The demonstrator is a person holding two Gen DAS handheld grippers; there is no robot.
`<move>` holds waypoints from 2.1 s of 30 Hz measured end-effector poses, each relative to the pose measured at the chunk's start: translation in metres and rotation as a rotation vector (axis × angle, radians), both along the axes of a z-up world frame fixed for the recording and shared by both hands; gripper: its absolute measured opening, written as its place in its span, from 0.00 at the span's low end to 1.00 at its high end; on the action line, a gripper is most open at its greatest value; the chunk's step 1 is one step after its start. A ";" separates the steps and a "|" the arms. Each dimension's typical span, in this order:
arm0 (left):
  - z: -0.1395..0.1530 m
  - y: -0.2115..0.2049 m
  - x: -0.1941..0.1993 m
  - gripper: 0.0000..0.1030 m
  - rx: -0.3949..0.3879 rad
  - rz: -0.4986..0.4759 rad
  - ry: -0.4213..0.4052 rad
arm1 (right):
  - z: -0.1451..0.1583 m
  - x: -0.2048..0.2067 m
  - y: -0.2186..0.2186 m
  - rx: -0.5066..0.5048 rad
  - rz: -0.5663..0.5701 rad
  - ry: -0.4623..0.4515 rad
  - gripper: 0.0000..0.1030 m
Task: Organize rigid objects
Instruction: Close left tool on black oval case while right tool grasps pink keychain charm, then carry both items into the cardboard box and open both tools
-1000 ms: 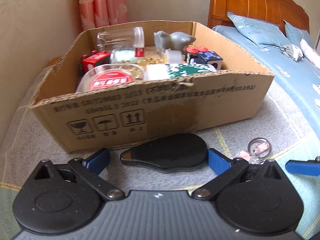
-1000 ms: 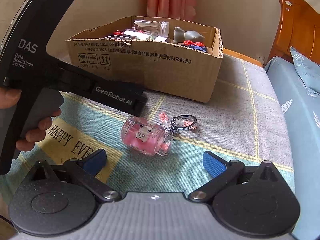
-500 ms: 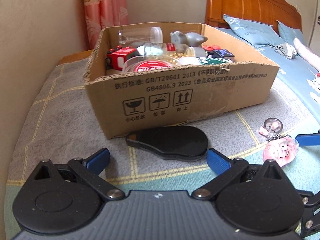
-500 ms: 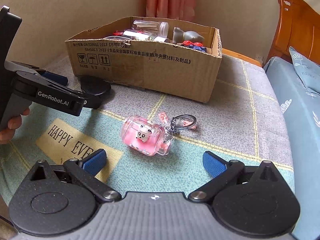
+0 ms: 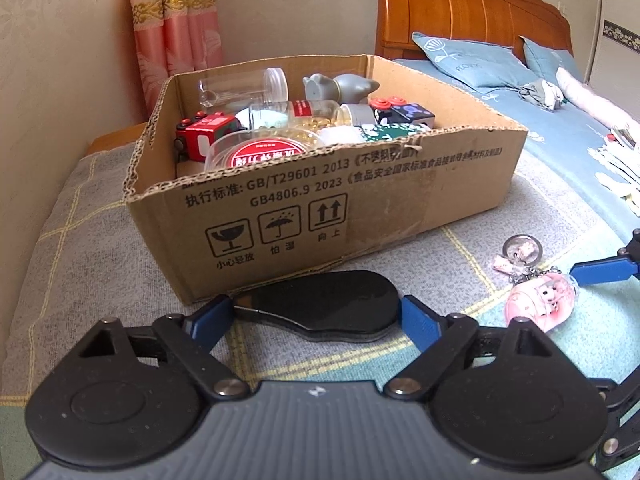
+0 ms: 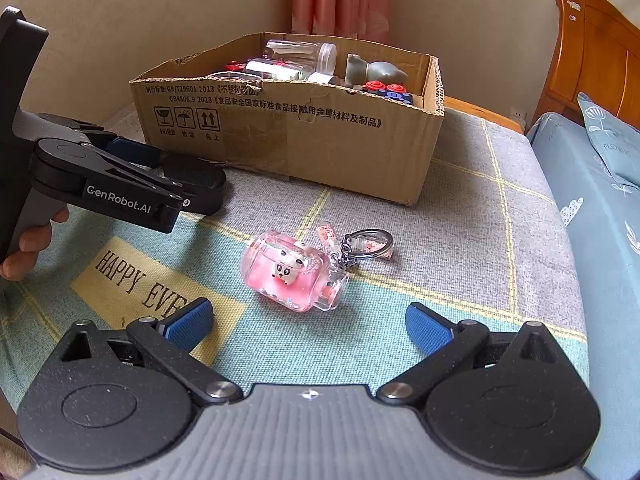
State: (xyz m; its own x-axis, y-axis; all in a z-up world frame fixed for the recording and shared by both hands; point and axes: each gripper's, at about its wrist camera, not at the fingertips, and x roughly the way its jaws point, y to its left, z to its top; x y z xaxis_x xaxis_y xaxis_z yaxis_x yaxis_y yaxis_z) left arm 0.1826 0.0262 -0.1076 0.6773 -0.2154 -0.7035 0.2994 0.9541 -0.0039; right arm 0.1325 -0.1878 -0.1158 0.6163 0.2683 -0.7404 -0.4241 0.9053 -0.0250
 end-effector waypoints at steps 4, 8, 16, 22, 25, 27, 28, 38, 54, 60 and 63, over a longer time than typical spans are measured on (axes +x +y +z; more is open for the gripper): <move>0.000 -0.002 -0.007 0.87 0.007 -0.012 -0.003 | 0.000 0.000 0.000 0.000 0.000 0.000 1.00; -0.001 -0.002 -0.002 0.88 0.000 0.009 -0.005 | 0.000 0.001 0.002 -0.005 -0.009 0.008 1.00; 0.001 0.015 -0.011 0.87 0.004 0.081 0.015 | 0.003 -0.004 0.019 -0.017 0.054 0.041 1.00; 0.001 0.039 -0.022 0.87 0.004 0.127 0.017 | 0.003 0.002 0.043 -0.022 0.106 0.048 1.00; 0.001 0.040 -0.025 0.87 0.026 0.127 0.009 | 0.003 0.008 0.052 -0.025 0.121 0.050 1.00; 0.001 0.041 -0.026 0.87 0.021 0.122 0.010 | 0.002 0.010 0.057 -0.022 0.130 0.048 1.00; 0.001 0.041 -0.026 0.87 0.023 0.120 0.009 | 0.002 0.011 0.058 -0.022 0.130 0.048 1.00; 0.002 0.044 -0.023 0.87 0.014 0.118 0.008 | 0.007 0.018 0.051 -0.016 0.080 0.016 0.76; 0.060 0.027 -0.027 0.87 0.046 0.056 0.000 | 0.049 0.025 0.020 -0.028 0.134 0.010 0.54; 0.093 0.014 -0.016 0.87 0.025 0.033 -0.049 | 0.085 0.029 0.003 -0.024 0.172 -0.023 0.54; 0.110 0.003 -0.005 0.87 0.036 0.009 -0.085 | 0.104 0.030 -0.004 -0.008 0.187 -0.043 0.54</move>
